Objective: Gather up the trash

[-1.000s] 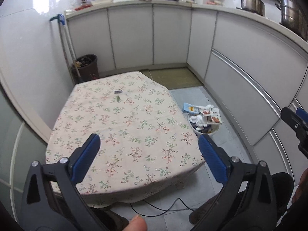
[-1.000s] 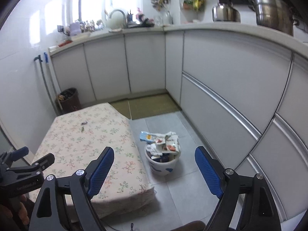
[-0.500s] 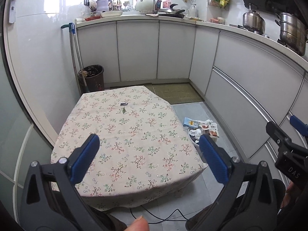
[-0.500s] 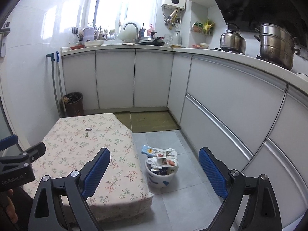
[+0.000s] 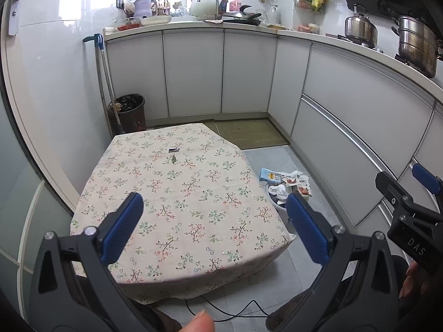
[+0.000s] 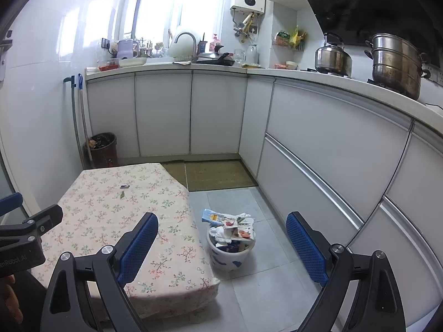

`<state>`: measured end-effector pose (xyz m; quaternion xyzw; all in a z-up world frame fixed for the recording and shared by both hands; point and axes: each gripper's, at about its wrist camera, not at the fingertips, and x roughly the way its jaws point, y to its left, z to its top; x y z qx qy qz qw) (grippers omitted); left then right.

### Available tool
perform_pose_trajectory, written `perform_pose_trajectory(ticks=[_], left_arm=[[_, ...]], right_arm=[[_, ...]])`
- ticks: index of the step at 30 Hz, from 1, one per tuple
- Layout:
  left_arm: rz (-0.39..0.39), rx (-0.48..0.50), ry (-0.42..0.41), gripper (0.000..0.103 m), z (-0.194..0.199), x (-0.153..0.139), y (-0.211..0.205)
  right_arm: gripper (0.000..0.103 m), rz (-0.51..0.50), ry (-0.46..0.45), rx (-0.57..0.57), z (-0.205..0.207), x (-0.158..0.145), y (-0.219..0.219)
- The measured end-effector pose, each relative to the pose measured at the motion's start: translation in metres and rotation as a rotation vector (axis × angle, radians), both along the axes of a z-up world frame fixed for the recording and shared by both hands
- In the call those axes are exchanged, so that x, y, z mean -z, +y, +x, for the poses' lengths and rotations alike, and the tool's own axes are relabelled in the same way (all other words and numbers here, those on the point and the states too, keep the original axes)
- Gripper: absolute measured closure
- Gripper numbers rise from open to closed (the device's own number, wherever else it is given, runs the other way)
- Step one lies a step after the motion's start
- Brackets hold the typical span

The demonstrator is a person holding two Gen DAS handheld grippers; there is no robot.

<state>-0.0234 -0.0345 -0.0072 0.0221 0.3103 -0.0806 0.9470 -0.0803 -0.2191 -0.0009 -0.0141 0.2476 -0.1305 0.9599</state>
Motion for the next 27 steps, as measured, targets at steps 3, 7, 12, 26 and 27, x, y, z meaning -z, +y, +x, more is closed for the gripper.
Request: perform_pose_trajectory(ticks=[3,7,12,26,27], left_arm=[[0.001,0.005,0.001,0.000,-0.0002,-0.0002,-0.0006],[-0.001,0.004,-0.001,0.000,-0.0008,-0.0013,-0.0001],[-0.015,0.006,-0.003,0.000,0.0001,-0.0023,0.0029],[-0.034,0.020,-0.004,0.000,-0.0006,-0.0037,0.0069],[-0.035,0.021,-0.004,0.000,-0.0006,-0.0038,0.0073]], right_arm=[[0.008,0.002,-0.001,0.002,0.0001,-0.0005,-0.0001],[0.008,0.002,-0.008,0.006,-0.0011,-0.0020,-0.0005],[0.007,0.010,-0.010,0.001,-0.0021,-0.0026,-0.0004],[0.007,0.012,-0.015,-0.007,-0.0015,-0.0043,0.0039],[0.007,0.012,-0.017,-0.005,-0.0015,-0.0045,0.0040]])
